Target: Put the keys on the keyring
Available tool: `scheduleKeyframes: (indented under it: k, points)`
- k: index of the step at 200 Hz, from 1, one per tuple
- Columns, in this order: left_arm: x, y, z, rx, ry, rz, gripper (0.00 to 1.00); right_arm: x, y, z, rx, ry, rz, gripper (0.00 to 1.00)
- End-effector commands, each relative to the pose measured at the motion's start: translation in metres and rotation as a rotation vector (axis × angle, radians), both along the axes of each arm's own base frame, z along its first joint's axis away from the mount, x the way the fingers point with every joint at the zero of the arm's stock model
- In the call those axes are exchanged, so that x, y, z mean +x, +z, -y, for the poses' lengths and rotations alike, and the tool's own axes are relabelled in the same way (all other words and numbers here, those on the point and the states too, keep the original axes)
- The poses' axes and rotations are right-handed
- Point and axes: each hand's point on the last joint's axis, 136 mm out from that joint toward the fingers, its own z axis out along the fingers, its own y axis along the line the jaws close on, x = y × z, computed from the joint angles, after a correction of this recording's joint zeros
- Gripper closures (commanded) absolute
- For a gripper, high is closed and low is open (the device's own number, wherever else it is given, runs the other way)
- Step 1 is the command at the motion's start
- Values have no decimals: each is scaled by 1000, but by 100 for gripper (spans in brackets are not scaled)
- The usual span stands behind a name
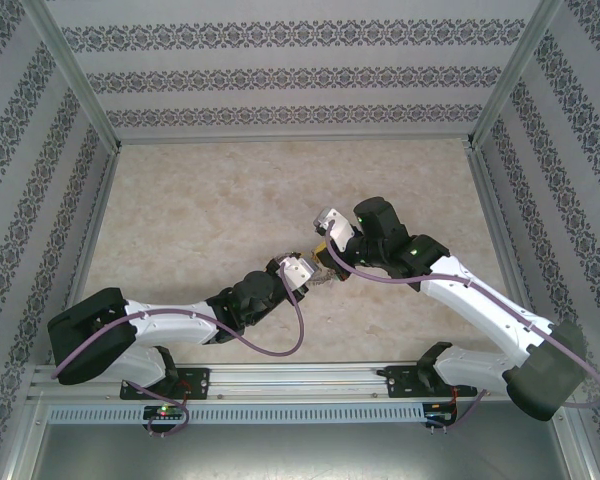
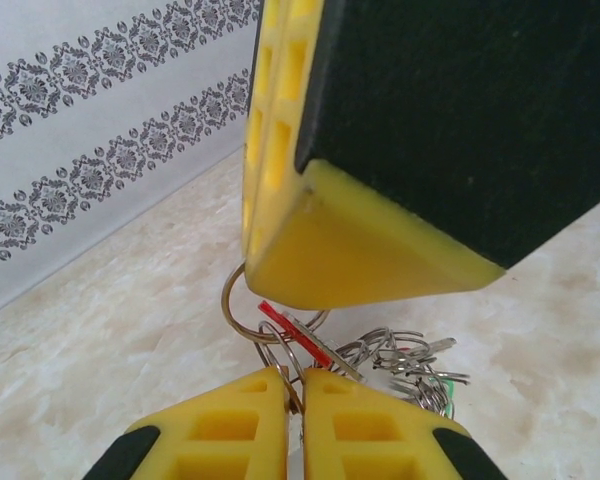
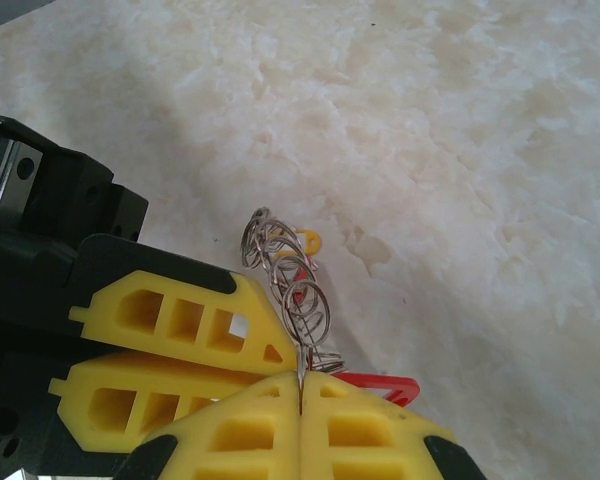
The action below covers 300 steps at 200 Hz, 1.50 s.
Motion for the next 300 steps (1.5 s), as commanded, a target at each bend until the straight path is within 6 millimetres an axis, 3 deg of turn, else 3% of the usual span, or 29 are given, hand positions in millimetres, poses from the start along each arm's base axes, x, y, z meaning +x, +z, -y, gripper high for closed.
scheduleKeyframes:
  k: [1,23,63,129,206,234,265,300]
  points:
    - [3,22,3,-40,19,49,94,-1,19,-5,51,19,10,100]
    - [3,22,2,-32,27,53,100,-2,18,-5,50,22,9,100]
    - [4,22,1,-30,31,61,100,-3,17,-2,37,15,10,100]
    - [1,23,-3,-72,5,85,100,25,-10,20,-61,-167,-122,100]
    - [16,-22,-5,-65,57,23,100,18,-18,14,-14,-133,-205,100]
    - [18,-23,-5,-71,66,15,100,14,-14,13,2,-120,-211,100]
    - [10,-14,2,-83,6,26,80,13,-12,13,11,-122,-212,100]
    - [0,-15,9,-89,-64,-13,76,14,-12,14,12,-125,-207,100]
